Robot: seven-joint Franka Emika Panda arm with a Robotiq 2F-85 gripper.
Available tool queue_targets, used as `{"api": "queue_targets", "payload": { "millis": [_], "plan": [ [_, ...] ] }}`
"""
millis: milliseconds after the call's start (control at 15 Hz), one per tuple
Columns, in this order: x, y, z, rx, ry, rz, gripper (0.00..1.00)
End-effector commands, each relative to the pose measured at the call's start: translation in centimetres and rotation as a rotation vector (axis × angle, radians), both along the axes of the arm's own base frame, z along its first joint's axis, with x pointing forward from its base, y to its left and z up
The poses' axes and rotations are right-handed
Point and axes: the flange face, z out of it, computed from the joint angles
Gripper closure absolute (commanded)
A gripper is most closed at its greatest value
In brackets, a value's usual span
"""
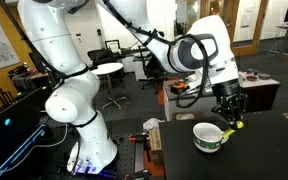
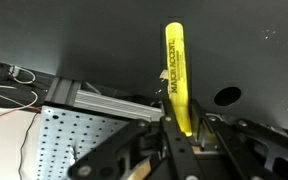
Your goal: Put the yellow sharpie on the table
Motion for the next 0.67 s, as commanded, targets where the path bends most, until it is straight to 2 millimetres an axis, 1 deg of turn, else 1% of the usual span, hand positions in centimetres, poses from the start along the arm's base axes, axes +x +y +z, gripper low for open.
{"api": "queue_targets", "payload": {
  "millis": [0,200,400,600],
  "plan": [
    [-0.3,-1.4,0.1,-0.054,0.029,-0.072,0.95],
    [0.0,-2.4,-0.8,-0.043,0.099,-0.066,0.95],
    [0.7,-3.1,-2.1,-0.009,0.165,-0.06,0.95],
    [1.8,-4.6,-3.3,0.011,0.224,-0.077,0.95]
  ]
}}
